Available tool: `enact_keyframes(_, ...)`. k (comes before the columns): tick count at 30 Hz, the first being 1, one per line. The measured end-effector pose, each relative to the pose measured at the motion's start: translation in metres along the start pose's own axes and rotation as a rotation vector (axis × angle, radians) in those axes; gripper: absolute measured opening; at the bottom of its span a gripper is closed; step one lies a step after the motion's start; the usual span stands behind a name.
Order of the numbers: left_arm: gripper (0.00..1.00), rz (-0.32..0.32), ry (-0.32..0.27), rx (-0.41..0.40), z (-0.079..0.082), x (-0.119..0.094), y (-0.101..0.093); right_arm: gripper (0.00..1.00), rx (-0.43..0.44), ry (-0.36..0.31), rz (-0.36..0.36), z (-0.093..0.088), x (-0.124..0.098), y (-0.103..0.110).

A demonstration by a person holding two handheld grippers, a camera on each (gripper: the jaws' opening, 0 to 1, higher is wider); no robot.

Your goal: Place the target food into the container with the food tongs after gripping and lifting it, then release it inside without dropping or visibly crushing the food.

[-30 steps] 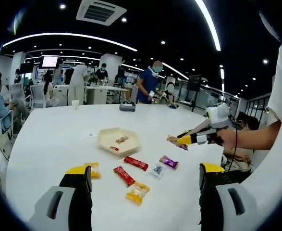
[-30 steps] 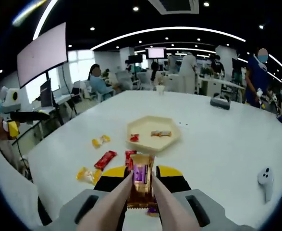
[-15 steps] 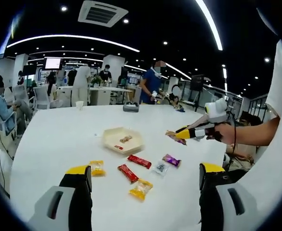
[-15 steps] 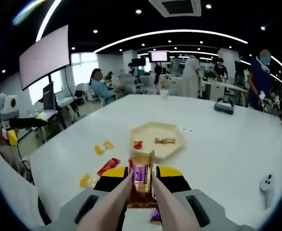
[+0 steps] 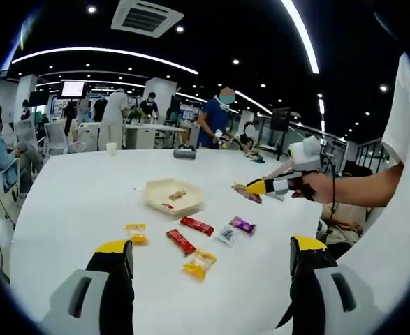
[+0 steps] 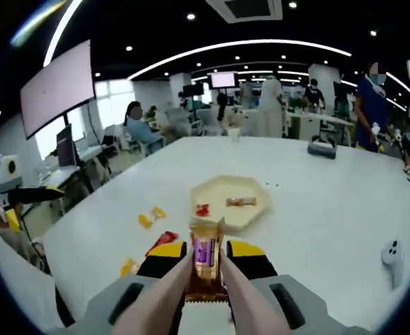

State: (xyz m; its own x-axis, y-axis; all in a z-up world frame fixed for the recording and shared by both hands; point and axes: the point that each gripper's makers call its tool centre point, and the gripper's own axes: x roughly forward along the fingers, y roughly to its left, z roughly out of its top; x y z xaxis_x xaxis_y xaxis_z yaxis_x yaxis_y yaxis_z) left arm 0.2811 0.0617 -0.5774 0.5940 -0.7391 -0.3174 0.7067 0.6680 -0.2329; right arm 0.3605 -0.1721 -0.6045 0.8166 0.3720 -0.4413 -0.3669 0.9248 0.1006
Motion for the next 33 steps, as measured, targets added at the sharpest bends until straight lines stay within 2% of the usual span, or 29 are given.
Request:
enact_keyframes(4, 0.93, -0.024, -0.022, -0.01, 0.005, 0.001, -0.007, 0.21, -0.016, -0.007, -0.006, 0.007, -0.003, 0.001)
enact_keyframes(7, 0.93, -0.038, 0.016, 0.029, -0.004, 0.002, -0.011, 0.22, -0.015, -0.009, -0.011, 0.007, -0.003, 0.0)
enact_keyframes(10, 0.93, -0.033, 0.007, 0.018, -0.004, 0.001, -0.012, 0.22, -0.024, -0.009, -0.011, 0.009, -0.005, 0.0)
enact_keyframes(14, 0.94, -0.036, -0.017, -0.012, -0.001, 0.0, -0.015, 0.22, 0.007, -0.016, -0.006, 0.014, -0.005, 0.002)
enact_keyframes(16, 0.94, -0.048, -0.021, -0.025, -0.001, 0.001, -0.019, 0.22, -0.006, -0.026, -0.012, 0.018, -0.006, 0.006)
enact_keyframes(17, 0.94, -0.077, -0.023, -0.043, -0.002, 0.001, -0.025, 0.22, -0.004, -0.033, -0.012, 0.019, -0.005, 0.007)
enact_keyframes(20, 0.93, -0.103, 0.005, -0.026, -0.008, 0.004, -0.03, 0.22, -0.005, -0.036, -0.019, 0.019, -0.003, 0.006)
enact_keyframes(25, 0.94, -0.107, 0.002, -0.024, -0.003, 0.004, -0.031, 0.22, -0.019, -0.046, -0.024, 0.031, -0.003, 0.001)
enact_keyframes(27, 0.93, -0.095, -0.013, -0.021, 0.0, 0.005, -0.028, 0.22, -0.016, -0.047, -0.019, 0.036, 0.001, -0.003)
enact_keyframes(28, 0.94, -0.067, -0.002, -0.047, -0.001, 0.006, -0.023, 0.22, -0.011, -0.044, -0.018, 0.038, 0.002, -0.003)
enact_keyframes(30, 0.94, -0.082, -0.035, -0.056, 0.003, 0.006, -0.027, 0.22, -0.03, -0.057, -0.013, 0.044, 0.005, -0.002)
enact_keyframes(31, 0.93, -0.086, -0.025, -0.051, 0.001, 0.006, -0.028, 0.22, -0.029, -0.061, -0.012, 0.047, 0.008, -0.003)
enact_keyframes(32, 0.93, -0.093, 0.021, -0.024, -0.009, 0.007, -0.029, 0.22, -0.024, -0.067, -0.011, 0.049, 0.009, -0.003)
enact_keyframes(33, 0.94, -0.086, 0.031, -0.016, -0.012, 0.007, -0.028, 0.22, -0.017, -0.078, -0.008, 0.052, 0.01, -0.002)
